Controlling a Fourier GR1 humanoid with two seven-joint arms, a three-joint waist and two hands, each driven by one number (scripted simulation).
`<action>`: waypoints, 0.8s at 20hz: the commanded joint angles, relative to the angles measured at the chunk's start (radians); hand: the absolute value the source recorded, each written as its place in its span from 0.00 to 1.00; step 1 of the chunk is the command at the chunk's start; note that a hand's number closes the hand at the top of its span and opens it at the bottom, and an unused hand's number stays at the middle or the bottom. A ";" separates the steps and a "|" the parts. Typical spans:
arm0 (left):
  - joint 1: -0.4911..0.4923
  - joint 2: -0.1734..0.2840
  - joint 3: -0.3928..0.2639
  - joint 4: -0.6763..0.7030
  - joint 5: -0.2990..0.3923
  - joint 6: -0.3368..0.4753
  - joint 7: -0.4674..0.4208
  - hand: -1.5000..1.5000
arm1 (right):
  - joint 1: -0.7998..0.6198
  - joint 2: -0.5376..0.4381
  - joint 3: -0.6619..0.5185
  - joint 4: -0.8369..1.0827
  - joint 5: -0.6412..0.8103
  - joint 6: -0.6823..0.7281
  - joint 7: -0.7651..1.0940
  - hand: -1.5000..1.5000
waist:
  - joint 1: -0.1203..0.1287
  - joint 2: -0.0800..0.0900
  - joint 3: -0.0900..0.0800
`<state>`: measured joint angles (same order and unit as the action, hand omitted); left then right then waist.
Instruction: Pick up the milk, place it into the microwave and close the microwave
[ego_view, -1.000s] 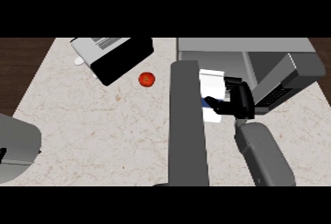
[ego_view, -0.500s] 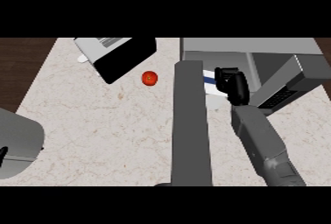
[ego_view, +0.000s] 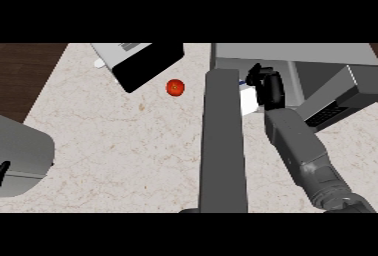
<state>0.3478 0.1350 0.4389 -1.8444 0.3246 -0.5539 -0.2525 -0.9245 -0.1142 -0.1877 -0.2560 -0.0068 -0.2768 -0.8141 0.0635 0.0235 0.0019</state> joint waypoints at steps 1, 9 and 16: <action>-0.009 0.013 0.014 0.029 0.001 -0.008 -0.005 0.00 | -0.053 0.013 0.034 0.060 0.064 -0.124 -0.018 1.00 | 0.007 0.002 0.000; -0.038 0.007 0.006 0.053 -0.019 -0.014 -0.039 0.00 | -0.119 -0.010 0.086 0.125 0.163 -0.396 0.004 1.00 | 0.036 0.016 0.000; -0.083 0.020 -0.016 0.068 -0.025 -0.017 -0.017 0.00 | -0.128 -0.029 0.034 0.135 0.131 -0.480 0.029 1.00 | 0.053 0.030 0.002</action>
<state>0.2773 0.1562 0.4363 -1.7806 0.3084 -0.5667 -0.2707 -1.0463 -0.1545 -0.1349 -0.1347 0.1325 -0.6710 -0.7811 0.0968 0.0413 0.0017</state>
